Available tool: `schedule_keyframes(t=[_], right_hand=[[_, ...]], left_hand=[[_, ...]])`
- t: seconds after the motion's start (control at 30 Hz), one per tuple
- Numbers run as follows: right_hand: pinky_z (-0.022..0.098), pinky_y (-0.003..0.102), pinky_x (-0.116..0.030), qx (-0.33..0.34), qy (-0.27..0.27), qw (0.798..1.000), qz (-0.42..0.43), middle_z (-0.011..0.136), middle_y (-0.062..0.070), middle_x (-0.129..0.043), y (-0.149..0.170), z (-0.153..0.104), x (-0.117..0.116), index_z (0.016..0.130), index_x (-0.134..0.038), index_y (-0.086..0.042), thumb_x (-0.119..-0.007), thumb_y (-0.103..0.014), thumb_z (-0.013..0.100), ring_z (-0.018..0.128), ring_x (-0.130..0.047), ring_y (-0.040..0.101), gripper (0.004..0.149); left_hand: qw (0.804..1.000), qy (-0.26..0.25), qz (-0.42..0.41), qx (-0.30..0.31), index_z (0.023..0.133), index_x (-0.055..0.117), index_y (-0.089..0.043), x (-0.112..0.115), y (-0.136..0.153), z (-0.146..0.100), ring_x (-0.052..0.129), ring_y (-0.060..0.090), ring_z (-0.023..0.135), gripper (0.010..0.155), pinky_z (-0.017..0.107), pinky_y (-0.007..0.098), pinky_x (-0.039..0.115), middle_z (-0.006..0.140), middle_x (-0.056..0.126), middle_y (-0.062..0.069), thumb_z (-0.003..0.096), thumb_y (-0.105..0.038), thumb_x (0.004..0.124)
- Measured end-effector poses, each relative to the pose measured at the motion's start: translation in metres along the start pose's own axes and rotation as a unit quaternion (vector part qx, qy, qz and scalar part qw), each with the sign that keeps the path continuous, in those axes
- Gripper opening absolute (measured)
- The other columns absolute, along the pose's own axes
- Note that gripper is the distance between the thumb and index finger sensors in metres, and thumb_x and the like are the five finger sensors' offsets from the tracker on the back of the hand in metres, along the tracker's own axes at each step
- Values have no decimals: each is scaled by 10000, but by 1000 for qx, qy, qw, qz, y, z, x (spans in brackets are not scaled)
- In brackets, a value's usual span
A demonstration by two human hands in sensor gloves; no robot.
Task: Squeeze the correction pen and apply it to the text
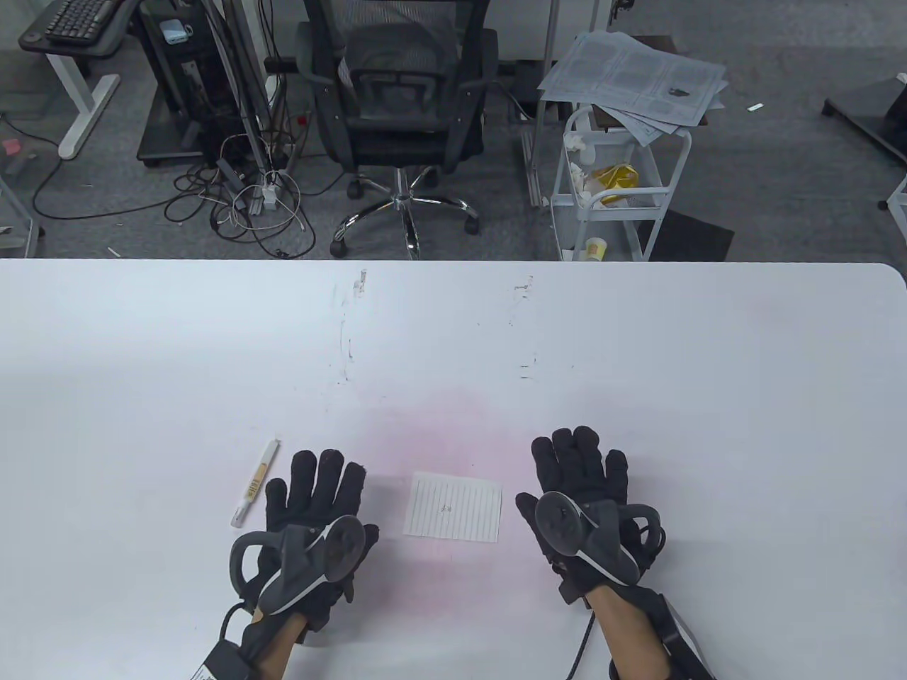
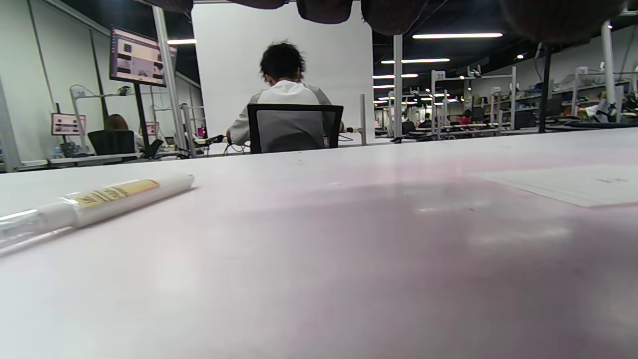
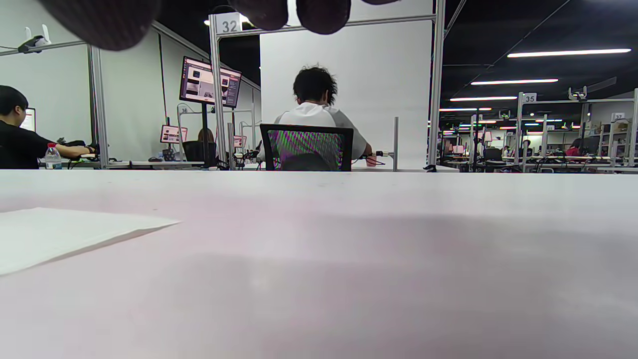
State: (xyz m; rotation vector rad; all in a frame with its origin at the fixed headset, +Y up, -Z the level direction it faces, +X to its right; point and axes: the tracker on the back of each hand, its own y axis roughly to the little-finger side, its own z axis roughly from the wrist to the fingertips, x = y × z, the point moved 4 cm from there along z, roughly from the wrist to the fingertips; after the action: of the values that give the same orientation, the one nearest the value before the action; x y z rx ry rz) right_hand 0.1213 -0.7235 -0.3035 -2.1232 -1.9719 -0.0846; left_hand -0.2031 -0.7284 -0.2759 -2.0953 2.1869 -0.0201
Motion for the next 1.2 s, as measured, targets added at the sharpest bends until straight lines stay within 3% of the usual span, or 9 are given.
schedule_keyframes(t=[0.27,0.4,0.5,0.7,0.83,1.03,1.07,1.2], right_hand=[[707,669,-331,-6,-3,1000,5,1104,6,-340,2,1,-1,1039,-391,-292,-642,-634,407,1063,-282,364,760],[705,669,-332,-8,-2,1000,6,1103,9,-341,3,0,0,1039,-392,-289,-641,-636,407,1062,-283,366,763],[704,670,-334,-9,-3,1000,3,1103,10,-339,3,1,0,1039,-392,-287,-639,-639,407,1061,-284,369,764],[702,670,-338,-9,-9,1000,-4,1103,16,-337,3,1,-1,1040,-394,-286,-636,-643,407,1059,-285,374,767],[701,670,-339,-12,-12,1000,-4,1102,21,-337,4,1,-1,1040,-407,-283,-635,-644,406,1058,-283,376,764],[700,670,-340,-12,-15,1000,-6,1102,24,-336,4,1,-2,1039,-415,-280,-634,-646,406,1057,-284,378,763],[700,669,-341,-11,-16,1000,-7,1102,23,-338,3,1,-2,1040,-416,-279,-633,-647,405,1056,-284,378,765],[700,668,-342,-11,-18,1000,-9,1102,25,-339,3,1,-3,1039,-419,-276,-633,-646,406,1055,-286,379,764]], left_hand=[[993,-25,-50,-107,1064,429,-394,-9,79,-1,357,326,1123,784,775,601,455,1186,338,-33,365,-678,644],[981,-4,-85,-174,1066,439,-385,5,125,-4,369,332,1119,780,770,601,464,1186,355,-23,372,-674,646],[974,25,-93,-204,1069,440,-378,18,143,-6,369,341,1116,779,766,602,466,1185,359,-16,378,-672,648],[973,65,-56,-213,1064,455,-379,35,143,-1,385,338,1116,780,769,597,473,1184,377,-14,372,-668,667],[967,119,-38,-223,1066,443,-373,49,140,2,391,335,1118,779,775,591,468,1184,357,-15,379,-655,676],[955,164,-45,-241,1050,543,-316,60,143,2,639,317,1051,721,760,557,563,1144,531,46,407,-581,735],[953,179,-43,-243,1049,539,-307,63,142,2,605,312,1058,716,762,550,560,1145,505,43,413,-569,739],[955,173,-31,-239,1035,555,-297,61,140,4,634,309,1011,696,752,522,584,1107,531,56,419,-563,740]])
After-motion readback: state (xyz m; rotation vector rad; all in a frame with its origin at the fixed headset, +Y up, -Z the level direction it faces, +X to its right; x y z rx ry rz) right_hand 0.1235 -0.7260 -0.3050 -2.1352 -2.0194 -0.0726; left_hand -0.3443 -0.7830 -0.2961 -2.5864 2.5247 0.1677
